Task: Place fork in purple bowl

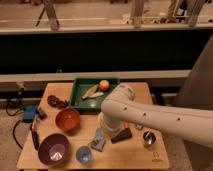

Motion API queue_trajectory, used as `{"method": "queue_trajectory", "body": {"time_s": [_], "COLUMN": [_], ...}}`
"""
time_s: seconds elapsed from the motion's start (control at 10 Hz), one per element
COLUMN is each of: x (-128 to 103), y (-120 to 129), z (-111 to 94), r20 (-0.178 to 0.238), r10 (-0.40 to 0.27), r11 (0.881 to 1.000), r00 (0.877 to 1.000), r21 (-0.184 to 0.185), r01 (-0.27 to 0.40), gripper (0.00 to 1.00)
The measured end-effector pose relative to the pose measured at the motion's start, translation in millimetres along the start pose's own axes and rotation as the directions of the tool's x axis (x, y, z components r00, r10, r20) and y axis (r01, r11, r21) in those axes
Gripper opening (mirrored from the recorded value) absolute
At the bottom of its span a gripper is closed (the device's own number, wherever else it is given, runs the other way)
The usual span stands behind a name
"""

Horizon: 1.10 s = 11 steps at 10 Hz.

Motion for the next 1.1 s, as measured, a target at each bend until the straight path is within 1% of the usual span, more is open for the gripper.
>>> {"method": "queue_trajectory", "body": {"time_s": [0.2, 0.4, 0.8, 1.1], "x": [-16.2, -25.6, -51.7, -57.3], "y": [-9.4, -14.5, -30.2, -33.7], "z": [-0.3, -0.1, 3.0, 2.4], "r20": [-0.005, -0.008, -0.003, -0.002], "r10": [-0.037, -0.063, -0.120, -0.150], "r11": [0.999, 0.998, 0.993, 0.989], "r00": [0.999, 0.998, 0.993, 0.989], "r21": [0.002, -0.001, -0.001, 0.003], "r01": [0.037, 0.063, 0.120, 0.150], "gripper": [0.00, 0.00, 0.00, 0.00]}}
